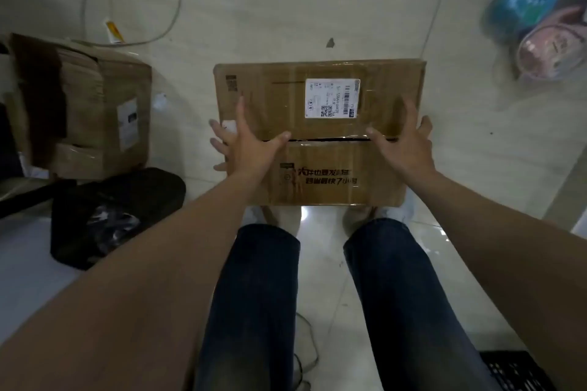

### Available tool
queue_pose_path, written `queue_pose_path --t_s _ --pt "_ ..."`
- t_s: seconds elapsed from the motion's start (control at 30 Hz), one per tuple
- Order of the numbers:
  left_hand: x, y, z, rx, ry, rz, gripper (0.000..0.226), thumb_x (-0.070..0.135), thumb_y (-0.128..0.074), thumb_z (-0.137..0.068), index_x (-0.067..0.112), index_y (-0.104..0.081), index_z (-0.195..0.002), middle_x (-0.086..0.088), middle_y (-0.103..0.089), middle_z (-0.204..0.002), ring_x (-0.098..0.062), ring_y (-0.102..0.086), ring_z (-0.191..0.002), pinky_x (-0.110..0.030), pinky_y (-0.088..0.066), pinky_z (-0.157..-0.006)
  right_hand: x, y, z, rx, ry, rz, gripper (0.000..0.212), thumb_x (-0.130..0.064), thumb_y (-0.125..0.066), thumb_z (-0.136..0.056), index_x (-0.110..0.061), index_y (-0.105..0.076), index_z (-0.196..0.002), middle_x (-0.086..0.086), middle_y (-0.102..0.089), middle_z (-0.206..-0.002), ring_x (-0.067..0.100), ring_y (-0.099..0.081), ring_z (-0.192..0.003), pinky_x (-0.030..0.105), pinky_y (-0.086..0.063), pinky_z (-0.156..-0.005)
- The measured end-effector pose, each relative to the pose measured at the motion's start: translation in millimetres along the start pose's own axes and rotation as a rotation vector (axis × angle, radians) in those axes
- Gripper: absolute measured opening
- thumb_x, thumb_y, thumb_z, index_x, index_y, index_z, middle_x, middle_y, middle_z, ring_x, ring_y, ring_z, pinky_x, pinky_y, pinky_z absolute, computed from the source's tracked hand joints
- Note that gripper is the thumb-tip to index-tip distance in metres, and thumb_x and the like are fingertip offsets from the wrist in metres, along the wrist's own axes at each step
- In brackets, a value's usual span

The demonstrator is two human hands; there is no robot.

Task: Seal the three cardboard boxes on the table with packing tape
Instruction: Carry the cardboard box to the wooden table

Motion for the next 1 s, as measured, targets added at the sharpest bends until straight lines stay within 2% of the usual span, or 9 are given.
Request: queue_pose_path --t_s 0.1,0.2,0.27,0.4,0.53,0.73,1.0 --pt "-16 -5 -14 0.005 0.026 0.071 0.119 0.066 -0.084 -0.067 0.059 0.000 -0.151 -0.012 -0.001 -0.166 -0.043 -0.014 -0.151 -0.076 -0.022 -0.111 5 -11 -9 0.012 0.028 -0.075 0.095 -0.074 -0.064 -0.079 -0.060 0.000 -0.148 0.018 -0.006 -0.163 0.049 -0.038 -0.138 0.059 -0.037 -0.112" --pt "-29 -9 -22 0.037 -0.031 0.120 0.116 0.062 -0.085 -0.069 0.058 -0.004 -0.151 -0.013 -0.020 -0.155 -0.039 -0.032 -0.141 -0.062 -0.035 -0.109 9 -21 -13 0.068 0.072 -0.136 0.094 -0.067 -0.067 -0.082 -0.058 -0.002 -0.150 0.017 -0.019 -0.154 0.044 -0.046 -0.130 0.051 -0.042 -0.110" --pt "-31 -12 -26 0.066 -0.049 0.133 0.114 0.062 -0.085 -0.069 0.056 -0.006 -0.152 -0.013 -0.024 -0.151 -0.037 -0.035 -0.138 -0.058 -0.037 -0.106 11 -25 -15 0.101 0.090 -0.160 0.095 -0.065 -0.069 -0.083 -0.057 -0.003 -0.151 0.015 -0.024 -0.149 0.041 -0.047 -0.128 0.048 -0.043 -0.109" --pt "-26 -7 -18 0.063 -0.074 0.147 0.111 0.067 -0.083 -0.068 0.058 -0.010 -0.151 -0.013 -0.025 -0.150 -0.037 -0.035 -0.137 -0.061 -0.038 -0.107 7 -21 -11 0.135 0.081 -0.218 0.094 -0.061 -0.070 -0.083 -0.055 -0.007 -0.152 0.012 -0.027 -0.147 0.038 -0.042 -0.132 0.044 -0.039 -0.109" --pt "-5 17 -4 0.071 -0.110 0.179 0.109 0.066 -0.082 -0.069 0.057 -0.011 -0.151 -0.012 -0.026 -0.149 -0.036 -0.035 -0.137 -0.056 -0.036 -0.108 -8 8 3 0.162 0.114 -0.243 0.091 -0.059 -0.069 -0.084 -0.056 -0.007 -0.151 0.012 -0.027 -0.148 0.038 -0.041 -0.134 0.045 -0.038 -0.110" --pt "72 82 43 0.119 -0.161 0.216 0.105 0.069 -0.080 -0.066 0.063 -0.012 -0.146 -0.010 -0.029 -0.147 -0.036 -0.038 -0.134 -0.060 -0.039 -0.107 -60 100 40 0.190 0.144 -0.275 0.092 -0.061 -0.069 -0.084 -0.055 -0.007 -0.151 0.012 -0.028 -0.148 0.037 -0.043 -0.133 0.045 -0.037 -0.109" --pt "213 196 155 0.159 -0.274 0.233 0.100 0.071 -0.079 -0.068 0.062 -0.014 -0.144 -0.011 -0.029 -0.147 -0.039 -0.040 -0.131 -0.060 -0.039 -0.108 -141 294 128 0.257 0.217 -0.273 0.091 -0.057 -0.069 -0.086 -0.051 -0.008 -0.154 0.016 -0.020 -0.160 0.039 -0.033 -0.143 0.050 -0.030 -0.115"
Point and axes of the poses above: each hand's wrist, its own z-axis away from the middle knuckle, its own y-axis out of the back of the hand, x = y × z, the point moved 3 cm from there along -z, towards the middle knuckle
